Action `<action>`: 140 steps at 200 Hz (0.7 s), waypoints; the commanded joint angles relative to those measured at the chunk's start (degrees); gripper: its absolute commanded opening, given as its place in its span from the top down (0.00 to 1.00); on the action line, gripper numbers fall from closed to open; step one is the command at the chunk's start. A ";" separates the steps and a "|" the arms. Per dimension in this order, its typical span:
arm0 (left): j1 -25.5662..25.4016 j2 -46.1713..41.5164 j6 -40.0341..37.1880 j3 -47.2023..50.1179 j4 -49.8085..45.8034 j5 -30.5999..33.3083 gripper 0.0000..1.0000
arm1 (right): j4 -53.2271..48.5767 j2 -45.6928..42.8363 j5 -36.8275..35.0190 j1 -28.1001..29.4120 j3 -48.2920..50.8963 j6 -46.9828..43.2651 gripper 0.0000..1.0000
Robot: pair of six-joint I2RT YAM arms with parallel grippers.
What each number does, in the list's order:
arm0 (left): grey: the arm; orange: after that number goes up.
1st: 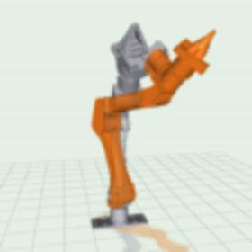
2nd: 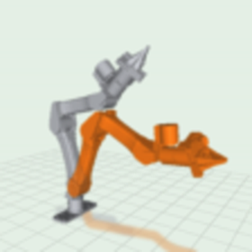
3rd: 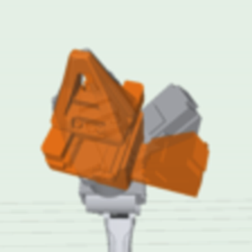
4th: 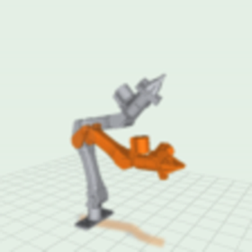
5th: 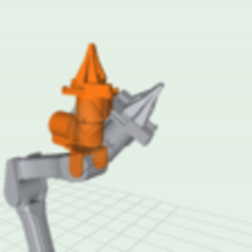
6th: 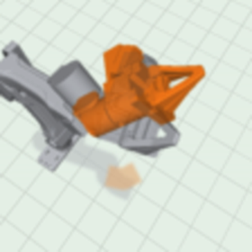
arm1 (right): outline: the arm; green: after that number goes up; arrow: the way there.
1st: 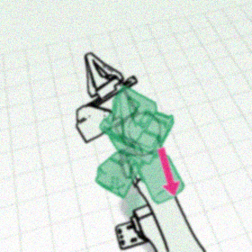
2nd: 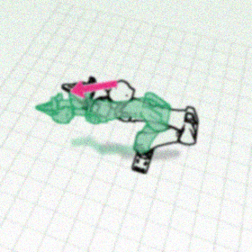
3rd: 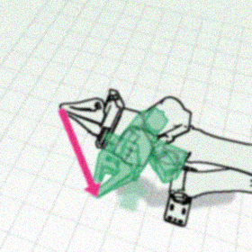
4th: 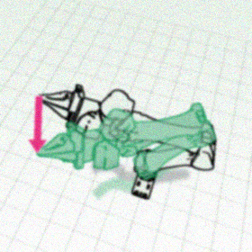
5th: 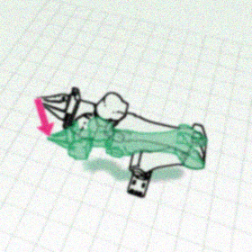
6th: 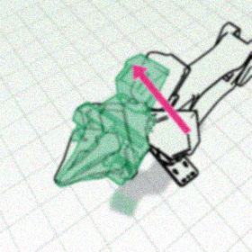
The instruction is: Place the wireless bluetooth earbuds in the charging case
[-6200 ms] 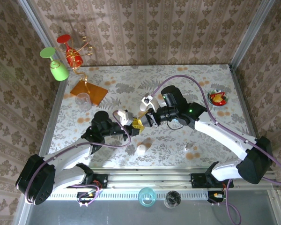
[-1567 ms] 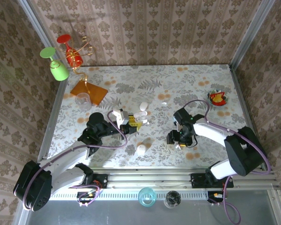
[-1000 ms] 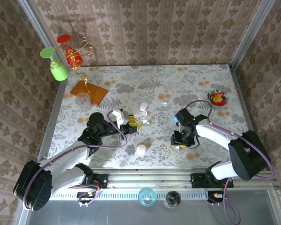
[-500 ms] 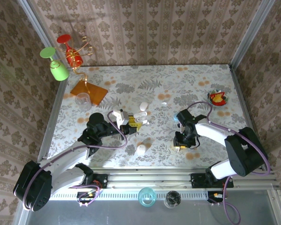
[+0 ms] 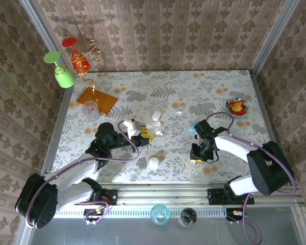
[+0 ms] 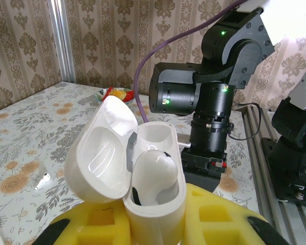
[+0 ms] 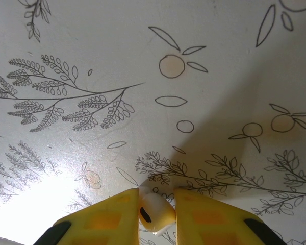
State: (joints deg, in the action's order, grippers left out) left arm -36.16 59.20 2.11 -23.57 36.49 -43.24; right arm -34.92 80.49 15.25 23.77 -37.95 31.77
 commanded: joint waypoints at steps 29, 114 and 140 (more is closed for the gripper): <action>0.27 0.48 -0.44 -0.58 2.18 -0.95 0.90 | 3.51 -8.67 -3.90 0.16 2.16 0.47 0.78; 0.15 5.67 -1.11 -3.70 2.74 -1.93 0.90 | 19.14 -27.22 -6.68 0.09 2.45 -6.92 0.78; 0.05 7.77 -1.65 -5.43 1.92 -1.76 0.90 | 21.72 -30.69 -4.58 0.11 0.43 -9.94 0.78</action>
State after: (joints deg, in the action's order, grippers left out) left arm -36.18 65.60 1.85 -25.71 36.82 -43.77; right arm -18.31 52.64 10.44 23.77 -35.24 26.02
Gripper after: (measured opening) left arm 0.204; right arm 0.224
